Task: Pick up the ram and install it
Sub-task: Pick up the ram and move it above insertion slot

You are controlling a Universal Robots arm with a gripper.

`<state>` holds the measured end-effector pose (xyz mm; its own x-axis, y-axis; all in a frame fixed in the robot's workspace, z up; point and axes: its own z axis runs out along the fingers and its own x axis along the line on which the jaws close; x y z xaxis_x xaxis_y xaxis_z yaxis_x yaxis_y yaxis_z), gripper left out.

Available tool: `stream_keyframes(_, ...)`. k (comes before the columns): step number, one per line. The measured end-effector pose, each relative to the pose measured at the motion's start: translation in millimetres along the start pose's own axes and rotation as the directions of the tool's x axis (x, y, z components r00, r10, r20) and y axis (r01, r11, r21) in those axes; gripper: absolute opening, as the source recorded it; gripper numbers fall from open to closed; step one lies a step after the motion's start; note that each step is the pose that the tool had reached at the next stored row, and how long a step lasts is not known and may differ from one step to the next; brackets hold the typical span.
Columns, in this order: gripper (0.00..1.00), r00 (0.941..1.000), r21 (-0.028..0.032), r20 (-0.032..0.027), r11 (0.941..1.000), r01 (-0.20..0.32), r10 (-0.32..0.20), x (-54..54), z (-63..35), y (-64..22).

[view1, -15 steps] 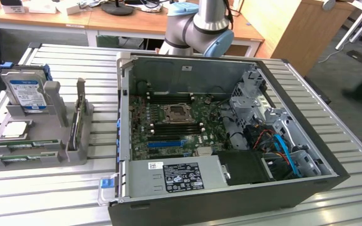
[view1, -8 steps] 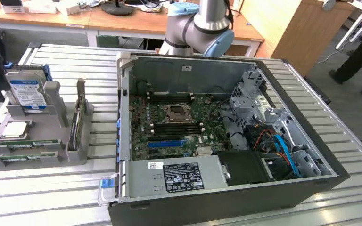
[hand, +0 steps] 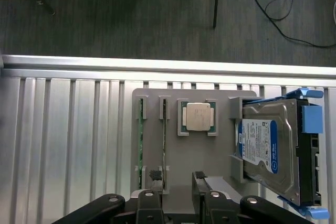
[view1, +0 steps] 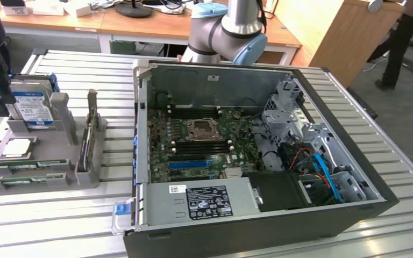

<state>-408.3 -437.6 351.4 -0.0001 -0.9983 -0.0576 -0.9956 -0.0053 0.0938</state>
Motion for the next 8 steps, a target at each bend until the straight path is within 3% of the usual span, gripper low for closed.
stream_keyframes(8, 0.36, 1.0, 0.0, 0.0, 1.0, 0.001, -0.001, 4.3, 5.8, -0.5)
